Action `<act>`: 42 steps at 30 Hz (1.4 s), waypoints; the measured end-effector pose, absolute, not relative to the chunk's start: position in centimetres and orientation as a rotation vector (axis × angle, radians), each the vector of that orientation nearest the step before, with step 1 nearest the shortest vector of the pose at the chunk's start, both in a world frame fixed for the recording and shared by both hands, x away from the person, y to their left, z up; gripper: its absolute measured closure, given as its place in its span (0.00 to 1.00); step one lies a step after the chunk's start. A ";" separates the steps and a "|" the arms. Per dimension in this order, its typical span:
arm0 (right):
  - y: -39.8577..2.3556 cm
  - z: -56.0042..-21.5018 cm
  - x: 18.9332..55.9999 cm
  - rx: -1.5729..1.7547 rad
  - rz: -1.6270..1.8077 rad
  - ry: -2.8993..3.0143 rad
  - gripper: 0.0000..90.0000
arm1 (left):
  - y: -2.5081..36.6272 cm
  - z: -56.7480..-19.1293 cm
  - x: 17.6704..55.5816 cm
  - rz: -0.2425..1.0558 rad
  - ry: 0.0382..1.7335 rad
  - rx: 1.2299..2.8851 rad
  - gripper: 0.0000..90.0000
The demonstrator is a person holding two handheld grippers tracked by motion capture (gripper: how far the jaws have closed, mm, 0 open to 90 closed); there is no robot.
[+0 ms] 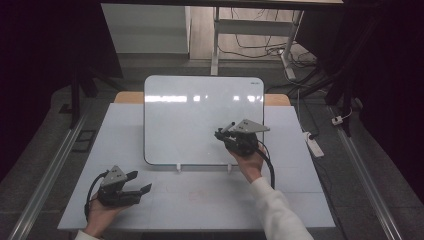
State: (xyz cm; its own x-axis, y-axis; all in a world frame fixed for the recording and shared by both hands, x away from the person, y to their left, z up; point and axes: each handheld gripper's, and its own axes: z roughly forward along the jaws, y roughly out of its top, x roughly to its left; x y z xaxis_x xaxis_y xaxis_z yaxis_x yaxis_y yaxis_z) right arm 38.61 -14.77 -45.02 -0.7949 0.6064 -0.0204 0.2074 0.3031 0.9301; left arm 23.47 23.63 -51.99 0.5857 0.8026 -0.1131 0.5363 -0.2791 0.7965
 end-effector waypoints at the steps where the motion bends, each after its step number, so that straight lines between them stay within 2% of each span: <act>1: -15.0 -45.0 38.2 0.726 1.497 2.215 0.86 | 23.6 -52.0 23.4 0.400 1.067 1.962 0.31; 12: -17.4 -45.7 33.5 0.690 1.523 2.338 0.86 | 23.2 -51.3 23.4 0.431 1.027 1.921 0.32; 23: -18.1 -47.1 31.6 0.718 1.515 2.434 0.86 | 21.0 -49.5 23.5 0.436 0.948 1.890 0.33; 42: -15.3 -48.7 30.2 0.665 1.454 2.592 0.86 | 10.6 -45.1 25.0 0.352 0.595 1.957 0.37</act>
